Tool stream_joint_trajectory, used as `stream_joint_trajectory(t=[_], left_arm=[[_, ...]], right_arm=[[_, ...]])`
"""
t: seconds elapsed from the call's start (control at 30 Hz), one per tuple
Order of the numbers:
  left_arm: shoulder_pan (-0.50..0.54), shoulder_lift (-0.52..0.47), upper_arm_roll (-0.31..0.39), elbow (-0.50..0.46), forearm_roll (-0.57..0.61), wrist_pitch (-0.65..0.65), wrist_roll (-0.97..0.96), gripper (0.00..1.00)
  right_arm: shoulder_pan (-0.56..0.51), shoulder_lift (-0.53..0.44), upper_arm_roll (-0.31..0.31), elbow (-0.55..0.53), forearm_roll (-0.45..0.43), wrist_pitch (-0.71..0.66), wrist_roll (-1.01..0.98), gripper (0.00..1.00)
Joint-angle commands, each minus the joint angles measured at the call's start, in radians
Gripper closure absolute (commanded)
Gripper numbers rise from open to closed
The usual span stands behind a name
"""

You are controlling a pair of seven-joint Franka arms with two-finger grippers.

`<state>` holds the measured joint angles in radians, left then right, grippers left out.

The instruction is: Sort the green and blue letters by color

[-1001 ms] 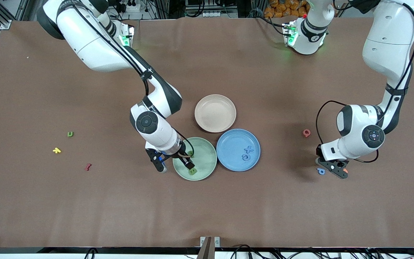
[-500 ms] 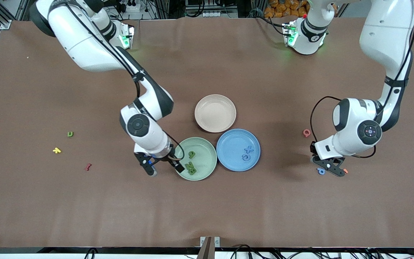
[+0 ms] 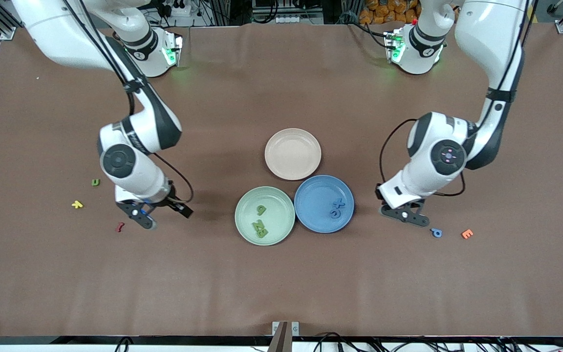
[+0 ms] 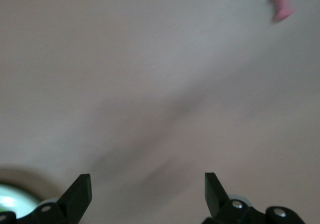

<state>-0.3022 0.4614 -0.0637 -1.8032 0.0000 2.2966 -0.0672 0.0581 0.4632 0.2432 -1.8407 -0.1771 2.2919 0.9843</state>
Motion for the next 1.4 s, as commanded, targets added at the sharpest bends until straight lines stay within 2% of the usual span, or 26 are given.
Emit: stream_joint_trajectory(t=[0.0,0.3,0.53,0.73,0.93,1.13,1.3,1.33,1.37], left_arm=[[-0.07,0.014,0.012,0.041,-0.023,-0.026,-0.13,1.0],[-0.161,0.06,0.012,0.1,-0.025,-0.026,-0.298,1.0],[-0.198,0.126,0.012,0.171,-0.023,-0.026,-0.401,1.0],[-0.202,0.189,0.008,0.206,-0.02,-0.025,-0.431,1.0],[-0.202,0.238,0.008,0.242,-0.02,-0.012,-0.436,1.0],[-0.202,0.238,0.008,0.24,-0.023,-0.005,-0.437,0.99],[-0.199,0.238,0.008,0.24,-0.023,-0.005,-0.437,0.23],[-0.199,0.237,0.008,0.24,-0.023,-0.005,-0.437,0.11],[-0.199,0.237,0.008,0.24,-0.023,-0.005,-0.439,0.1]], right_arm=[[-0.05,-0.116,-0.038,-0.155,-0.01,0.018,-0.194,0.0],[-0.149,-0.193,-0.117,-0.245,-0.009,0.023,-0.626,0.0],[-0.225,-0.244,-0.122,-0.284,-0.009,0.023,-0.921,0.0],[-0.296,-0.232,-0.151,-0.293,-0.007,0.089,-1.186,0.0],[-0.319,-0.224,-0.196,-0.385,-0.007,0.268,-1.277,0.0],[-0.336,-0.21,-0.202,-0.408,-0.009,0.304,-1.302,0.03],[-0.345,-0.193,-0.216,-0.423,-0.004,0.336,-1.326,0.09],[-0.351,-0.184,-0.217,-0.425,-0.002,0.346,-1.326,0.1],[-0.354,-0.175,-0.219,-0.427,-0.002,0.36,-1.326,0.11]])
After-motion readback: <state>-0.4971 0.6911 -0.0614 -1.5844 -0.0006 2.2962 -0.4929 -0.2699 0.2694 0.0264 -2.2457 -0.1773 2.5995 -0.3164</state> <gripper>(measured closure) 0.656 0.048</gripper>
